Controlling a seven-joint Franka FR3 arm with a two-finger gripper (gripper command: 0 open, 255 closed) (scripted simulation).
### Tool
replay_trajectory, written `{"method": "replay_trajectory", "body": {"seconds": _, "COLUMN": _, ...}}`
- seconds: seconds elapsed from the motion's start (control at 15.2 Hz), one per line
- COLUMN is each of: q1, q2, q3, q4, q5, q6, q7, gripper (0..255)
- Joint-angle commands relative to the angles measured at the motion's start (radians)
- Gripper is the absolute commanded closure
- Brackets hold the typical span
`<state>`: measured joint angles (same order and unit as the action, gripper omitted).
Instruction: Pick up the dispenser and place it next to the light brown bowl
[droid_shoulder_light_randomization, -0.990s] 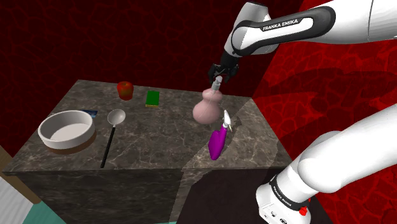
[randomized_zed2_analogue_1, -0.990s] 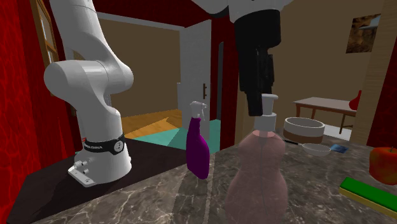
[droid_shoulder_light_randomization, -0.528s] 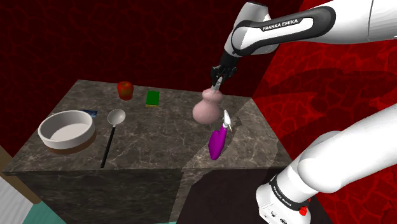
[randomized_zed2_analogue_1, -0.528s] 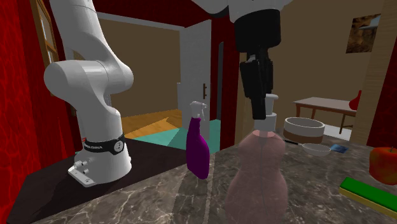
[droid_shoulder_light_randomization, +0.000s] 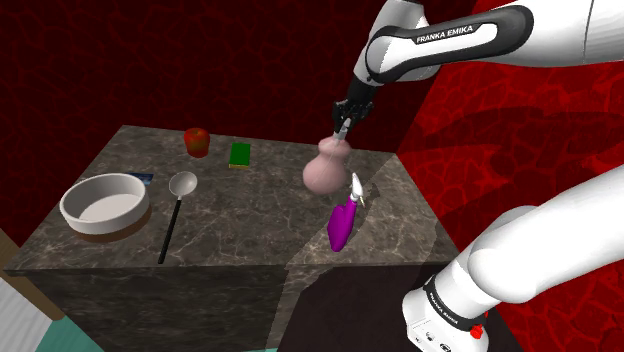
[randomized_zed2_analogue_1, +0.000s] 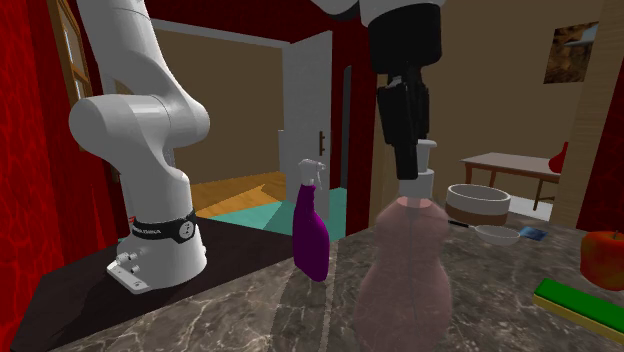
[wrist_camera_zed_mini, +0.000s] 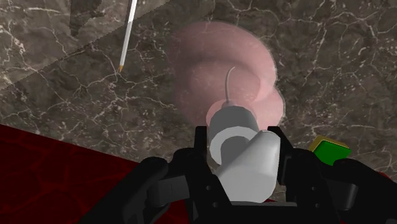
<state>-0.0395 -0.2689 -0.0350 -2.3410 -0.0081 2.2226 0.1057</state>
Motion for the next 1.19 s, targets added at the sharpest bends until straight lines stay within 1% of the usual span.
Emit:
{"method": "replay_trajectory", "body": {"seconds": 0.0, "q1": 0.0, "q2": -0.007, "q3": 0.0, "q4": 0.022, "q5": 0.0, "q6": -0.028, "q7": -0.001, "gripper": 255}}
{"method": "replay_trajectory", "body": {"seconds": 1.12, "q1": 0.0, "q2": -0.047, "q3": 0.002, "q4": 0.214, "q5": 0.0, "q6": -0.26, "q7": 0.0, "gripper": 255}}
